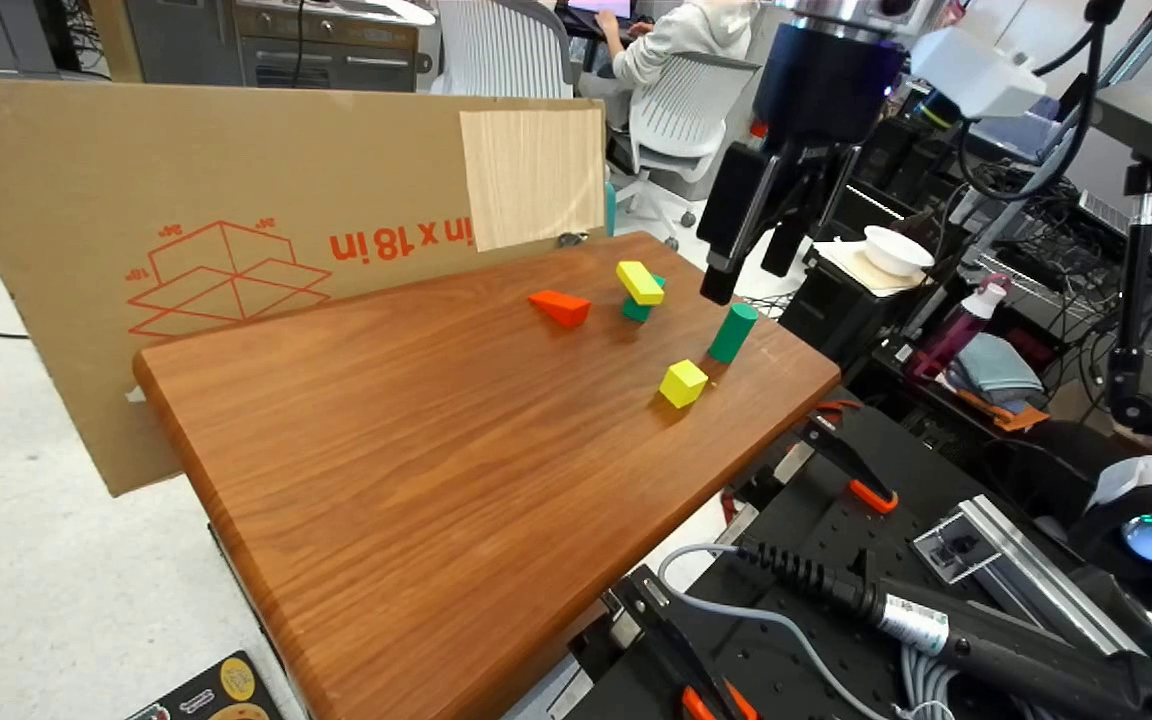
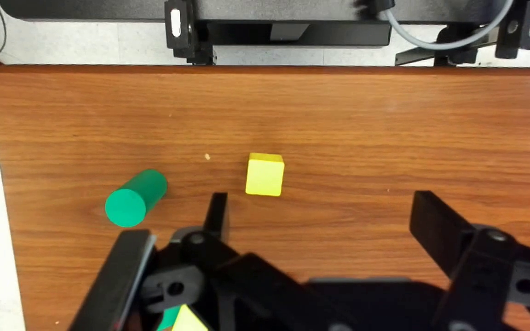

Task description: Move the yellow cube to the right

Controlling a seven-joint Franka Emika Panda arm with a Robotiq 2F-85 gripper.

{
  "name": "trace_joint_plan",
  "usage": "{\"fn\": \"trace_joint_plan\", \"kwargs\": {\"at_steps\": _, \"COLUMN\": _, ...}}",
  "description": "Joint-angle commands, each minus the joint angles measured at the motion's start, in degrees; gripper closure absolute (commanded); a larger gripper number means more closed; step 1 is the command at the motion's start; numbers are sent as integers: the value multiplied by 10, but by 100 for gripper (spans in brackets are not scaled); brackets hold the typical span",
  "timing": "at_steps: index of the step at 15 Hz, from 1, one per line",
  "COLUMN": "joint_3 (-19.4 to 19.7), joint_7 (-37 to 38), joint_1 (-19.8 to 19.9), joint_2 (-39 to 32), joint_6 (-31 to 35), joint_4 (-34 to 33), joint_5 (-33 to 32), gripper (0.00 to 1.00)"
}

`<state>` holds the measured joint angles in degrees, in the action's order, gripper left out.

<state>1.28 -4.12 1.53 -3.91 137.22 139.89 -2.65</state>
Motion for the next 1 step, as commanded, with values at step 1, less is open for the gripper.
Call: {"fn": "trace_joint_plan", "kwargs": {"at_steps": 1, "joint_3": 0, "joint_7": 0, "joint_1": 0, "joint_2": -5, "joint_6": -1, "joint_4": -1, "joint_5": 0, "gripper": 0}}
